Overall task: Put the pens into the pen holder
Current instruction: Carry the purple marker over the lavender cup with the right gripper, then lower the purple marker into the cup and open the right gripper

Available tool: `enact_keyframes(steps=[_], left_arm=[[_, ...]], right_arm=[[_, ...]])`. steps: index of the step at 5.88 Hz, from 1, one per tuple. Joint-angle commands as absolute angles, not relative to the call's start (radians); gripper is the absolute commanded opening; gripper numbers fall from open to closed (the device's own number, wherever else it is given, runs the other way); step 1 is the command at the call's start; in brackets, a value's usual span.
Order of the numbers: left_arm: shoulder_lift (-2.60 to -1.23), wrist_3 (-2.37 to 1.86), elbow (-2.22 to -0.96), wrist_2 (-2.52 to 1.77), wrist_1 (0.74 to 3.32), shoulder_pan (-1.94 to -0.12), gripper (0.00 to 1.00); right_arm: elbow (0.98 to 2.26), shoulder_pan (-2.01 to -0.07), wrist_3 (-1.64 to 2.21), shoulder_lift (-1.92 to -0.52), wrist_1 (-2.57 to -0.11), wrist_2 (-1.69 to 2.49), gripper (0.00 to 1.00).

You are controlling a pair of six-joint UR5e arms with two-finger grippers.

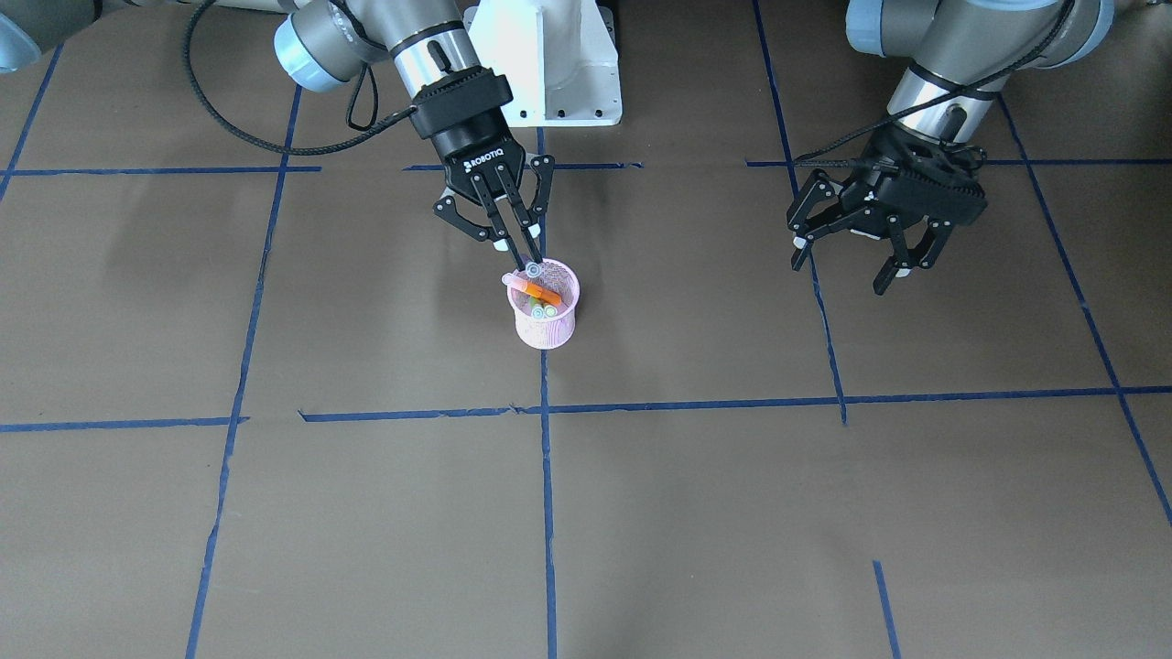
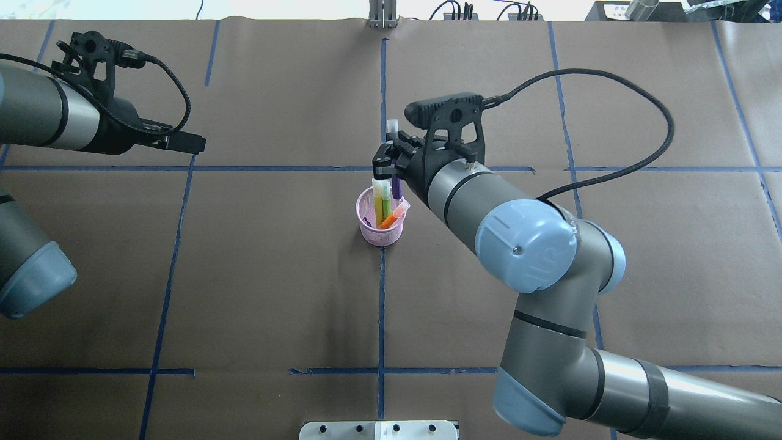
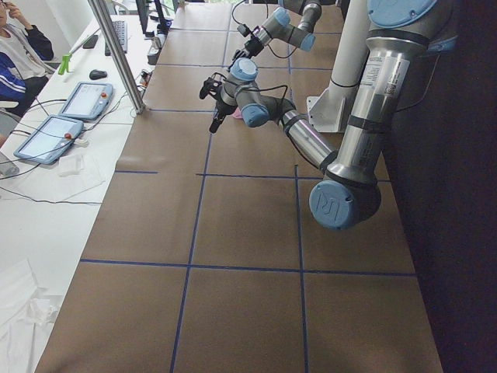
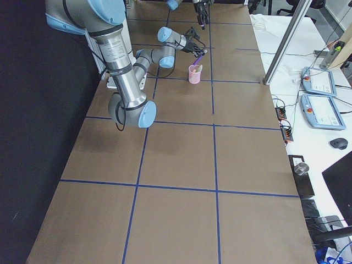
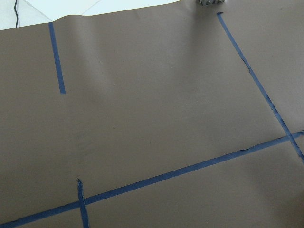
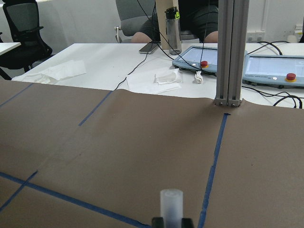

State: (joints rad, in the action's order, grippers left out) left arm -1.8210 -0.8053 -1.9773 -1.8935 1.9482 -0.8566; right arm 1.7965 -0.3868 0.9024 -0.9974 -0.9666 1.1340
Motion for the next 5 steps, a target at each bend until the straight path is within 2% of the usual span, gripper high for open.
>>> enact_keyframes(steps=[1, 5], left_arm=[[-1.821, -0.805, -1.970, -1.894, 1.948, -0.857, 0.99], [-1.819, -0.805, -1.948, -1.896, 1.950, -0.856, 0.99]], right_arm=[[1.722, -0.377, 0.894, -0.948, -0.943, 1.126, 0.00], [1.603, -0.335, 0.891, -0.936, -0.855, 1.086, 0.01]])
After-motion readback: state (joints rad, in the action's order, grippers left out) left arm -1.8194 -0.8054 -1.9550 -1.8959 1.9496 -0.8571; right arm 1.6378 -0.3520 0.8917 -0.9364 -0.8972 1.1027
